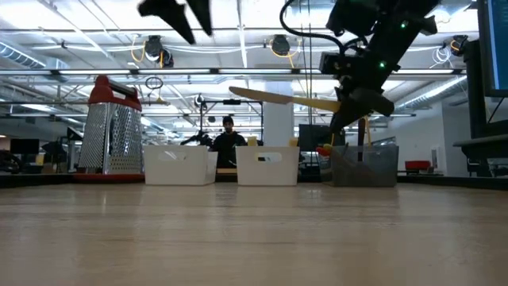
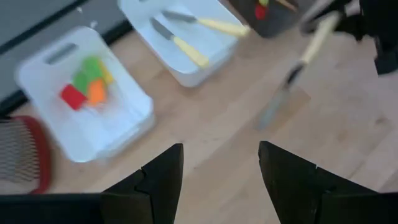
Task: Pick & Place Kitchen Items
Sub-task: Put the knife into the right white bin
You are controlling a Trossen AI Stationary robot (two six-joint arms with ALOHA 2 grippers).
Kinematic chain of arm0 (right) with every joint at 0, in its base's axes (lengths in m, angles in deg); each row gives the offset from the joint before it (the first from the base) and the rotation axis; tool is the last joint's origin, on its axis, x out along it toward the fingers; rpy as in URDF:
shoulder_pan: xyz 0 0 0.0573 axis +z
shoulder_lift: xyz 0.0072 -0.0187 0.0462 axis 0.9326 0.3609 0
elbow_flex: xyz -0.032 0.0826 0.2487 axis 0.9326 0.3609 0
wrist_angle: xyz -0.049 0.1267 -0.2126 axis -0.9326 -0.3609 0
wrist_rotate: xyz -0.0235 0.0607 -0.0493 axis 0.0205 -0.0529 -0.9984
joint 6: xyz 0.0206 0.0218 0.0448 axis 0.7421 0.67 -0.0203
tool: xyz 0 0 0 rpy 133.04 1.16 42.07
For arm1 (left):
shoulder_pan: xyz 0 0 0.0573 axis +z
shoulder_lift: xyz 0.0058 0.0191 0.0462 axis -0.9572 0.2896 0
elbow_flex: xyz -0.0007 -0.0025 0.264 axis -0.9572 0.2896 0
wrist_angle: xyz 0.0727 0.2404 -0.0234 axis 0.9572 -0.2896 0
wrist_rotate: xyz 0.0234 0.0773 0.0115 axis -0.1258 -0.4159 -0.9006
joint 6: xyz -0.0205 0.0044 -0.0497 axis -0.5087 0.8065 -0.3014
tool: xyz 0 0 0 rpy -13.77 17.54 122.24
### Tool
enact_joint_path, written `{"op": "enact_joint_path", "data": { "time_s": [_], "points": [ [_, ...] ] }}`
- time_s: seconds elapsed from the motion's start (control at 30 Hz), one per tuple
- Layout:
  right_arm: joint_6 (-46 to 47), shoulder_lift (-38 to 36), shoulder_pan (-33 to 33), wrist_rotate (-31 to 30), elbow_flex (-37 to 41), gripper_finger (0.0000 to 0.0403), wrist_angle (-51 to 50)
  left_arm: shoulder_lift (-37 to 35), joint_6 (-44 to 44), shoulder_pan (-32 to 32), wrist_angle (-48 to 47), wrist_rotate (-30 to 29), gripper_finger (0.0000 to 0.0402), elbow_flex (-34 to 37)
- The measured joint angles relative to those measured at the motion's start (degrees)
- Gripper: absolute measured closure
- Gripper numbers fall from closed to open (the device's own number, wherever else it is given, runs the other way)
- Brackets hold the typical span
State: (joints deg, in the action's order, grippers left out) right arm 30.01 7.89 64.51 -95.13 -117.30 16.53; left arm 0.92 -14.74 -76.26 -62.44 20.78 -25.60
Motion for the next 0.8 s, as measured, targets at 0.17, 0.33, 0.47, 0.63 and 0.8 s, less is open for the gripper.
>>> {"op": "enact_joint_path", "data": {
  "time_s": [0.17, 0.33, 0.47, 0.63, 0.8],
  "points": [
    [6.44, 0.0, -2.15, 4.4, -0.6, 0.0383, 2.69, -11.12, 2.04, -0.07, 0.4, -1.26, 0.0188, 7.55],
    [15.14, 0.33, -4.28, 8.62, -5.72, 0.0383, 2.89, -21.75, 2.6, -0.82, 5.59, -1.5, 0.0188, 19.31],
    [23.12, 1.31, -6.74, 12.99, -11.17, 0.0383, 2.78, -29.24, 2.58, -1.34, 11.63, -1.22, 0.0188, 29.39],
    [40.96, 3.64, -9.36, 19.35, -14.93, 0.0383, 2.9, -36.1, 3.2, -2.14, 21.72, 0.19, 0.0188, 40.38],
    [53.96, 7.24, -12.06, 24.59, -15.12, 0.0383, 0.86, -39.67, 5.66, -2.91, 29.6, 1.84, 0.0188, 47.76]
  ]
}}
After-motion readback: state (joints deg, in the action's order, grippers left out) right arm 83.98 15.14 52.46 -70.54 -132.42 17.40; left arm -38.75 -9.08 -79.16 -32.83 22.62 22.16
